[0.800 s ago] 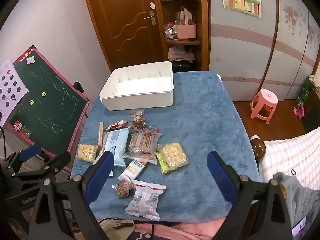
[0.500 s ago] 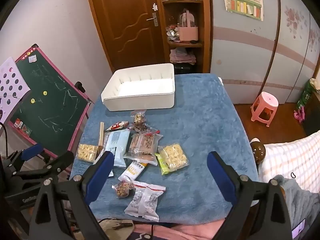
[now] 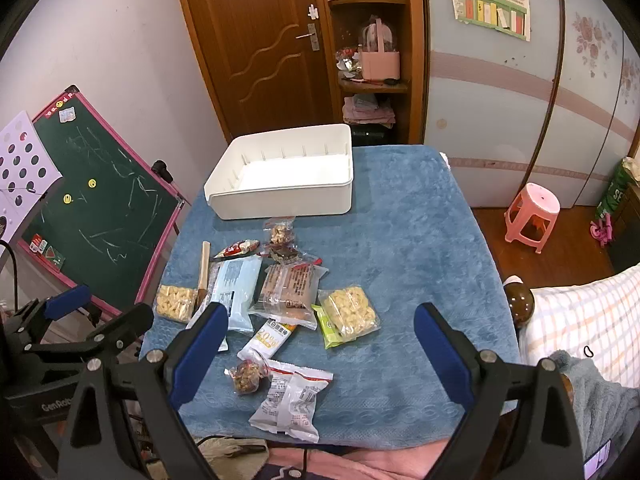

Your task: Organize snacks

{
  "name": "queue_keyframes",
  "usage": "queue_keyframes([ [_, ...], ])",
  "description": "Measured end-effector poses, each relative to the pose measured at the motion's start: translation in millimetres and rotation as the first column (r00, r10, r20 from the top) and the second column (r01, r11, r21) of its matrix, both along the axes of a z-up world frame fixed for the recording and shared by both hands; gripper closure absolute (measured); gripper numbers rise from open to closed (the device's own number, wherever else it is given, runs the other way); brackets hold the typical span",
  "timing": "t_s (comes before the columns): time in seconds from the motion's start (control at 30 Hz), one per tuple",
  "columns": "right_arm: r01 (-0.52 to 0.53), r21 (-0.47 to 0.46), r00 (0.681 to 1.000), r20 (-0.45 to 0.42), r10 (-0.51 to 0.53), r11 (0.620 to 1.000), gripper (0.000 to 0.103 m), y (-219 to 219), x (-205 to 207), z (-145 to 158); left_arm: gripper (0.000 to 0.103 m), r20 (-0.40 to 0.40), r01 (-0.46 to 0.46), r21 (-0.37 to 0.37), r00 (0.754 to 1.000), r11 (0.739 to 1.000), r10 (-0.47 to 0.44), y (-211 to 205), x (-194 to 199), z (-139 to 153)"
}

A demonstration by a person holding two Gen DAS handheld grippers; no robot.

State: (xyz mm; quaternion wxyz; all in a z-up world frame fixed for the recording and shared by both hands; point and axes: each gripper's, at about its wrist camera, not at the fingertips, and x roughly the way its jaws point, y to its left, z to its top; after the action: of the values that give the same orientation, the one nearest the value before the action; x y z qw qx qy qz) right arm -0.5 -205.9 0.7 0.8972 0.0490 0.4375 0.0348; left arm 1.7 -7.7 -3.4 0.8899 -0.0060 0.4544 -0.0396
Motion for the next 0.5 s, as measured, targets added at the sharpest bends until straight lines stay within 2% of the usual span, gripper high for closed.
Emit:
queue_keyframes([
  [0.5,-0.002,-0.006,1.0,-0.003,0.002,1.0,0.008,1.0,2.1,-2.0,0.001,-0.009,0.004,0.006,1.0,1.0,-0.004,-1.2,-2.0,-5.8],
])
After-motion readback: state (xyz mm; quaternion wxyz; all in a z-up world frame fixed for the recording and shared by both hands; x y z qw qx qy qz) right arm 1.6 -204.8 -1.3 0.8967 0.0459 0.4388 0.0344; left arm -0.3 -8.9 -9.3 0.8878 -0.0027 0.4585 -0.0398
